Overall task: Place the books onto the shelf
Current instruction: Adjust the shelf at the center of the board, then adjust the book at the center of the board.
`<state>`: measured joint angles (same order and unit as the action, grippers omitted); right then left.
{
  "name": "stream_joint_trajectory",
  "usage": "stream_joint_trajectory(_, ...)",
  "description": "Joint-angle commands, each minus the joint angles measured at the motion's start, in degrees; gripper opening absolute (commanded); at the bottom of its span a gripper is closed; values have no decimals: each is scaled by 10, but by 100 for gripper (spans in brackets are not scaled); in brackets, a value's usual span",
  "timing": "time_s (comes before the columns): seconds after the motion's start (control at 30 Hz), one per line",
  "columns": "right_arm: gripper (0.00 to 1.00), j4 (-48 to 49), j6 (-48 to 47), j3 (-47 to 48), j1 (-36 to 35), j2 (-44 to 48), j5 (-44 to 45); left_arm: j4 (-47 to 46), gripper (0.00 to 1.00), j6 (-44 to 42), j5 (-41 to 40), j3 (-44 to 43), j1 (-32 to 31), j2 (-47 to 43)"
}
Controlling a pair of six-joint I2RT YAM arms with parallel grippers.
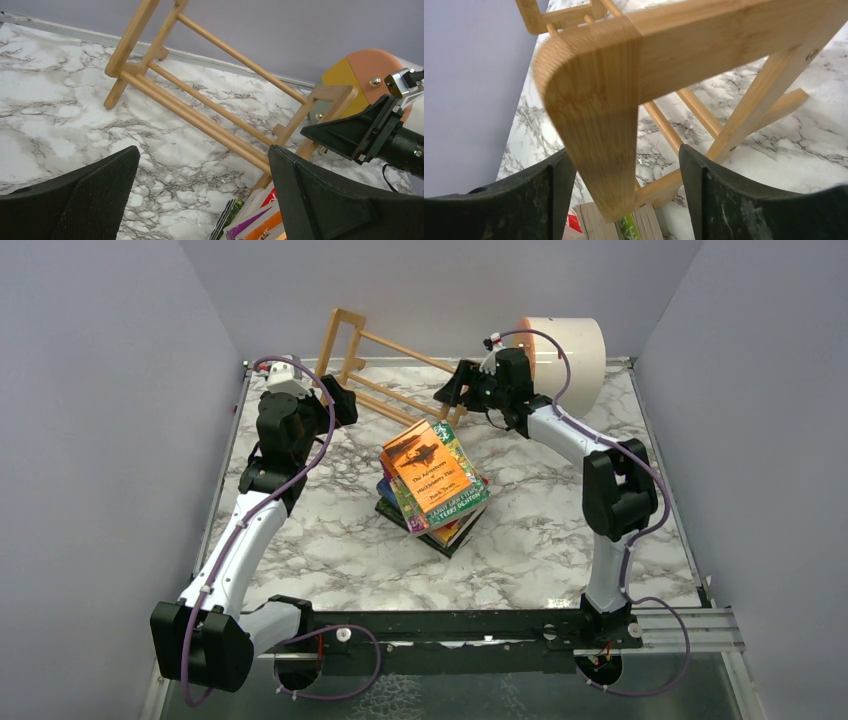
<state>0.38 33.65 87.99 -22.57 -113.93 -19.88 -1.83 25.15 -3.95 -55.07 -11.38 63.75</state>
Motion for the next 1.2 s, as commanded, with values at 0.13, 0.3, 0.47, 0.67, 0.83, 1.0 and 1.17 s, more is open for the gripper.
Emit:
stream_joint_trajectory(0.13,77,19,-10,-42,-4,42,14,-3,99,2,-7,-9,1,-15)
stream_joint_trajectory(0.3,80,25,-18,-72,-4,78,15,-3,99,5,-6,-5,1,-15)
stream_joint_trajectory(0.47,81,26,-27,-94,-3,109,20,-4,99,8,-3,4,1,-17)
stream_joint_trajectory(0.67,81,21,-32,-108,-3,130,23,-5,99,8,-2,7,1,-16)
stream_joint_trajectory(0.83,81,12,-36,-112,-3,138,30,-8,99,9,1,11,1,-14)
stream_joint_trajectory(1.0,81,9,-39,-115,-4,146,32,-9,99,9,3,10,1,-10)
stream_joint_trajectory(1.17,81,2,-43,-105,-3,139,31,-11,99,8,4,8,1,-6)
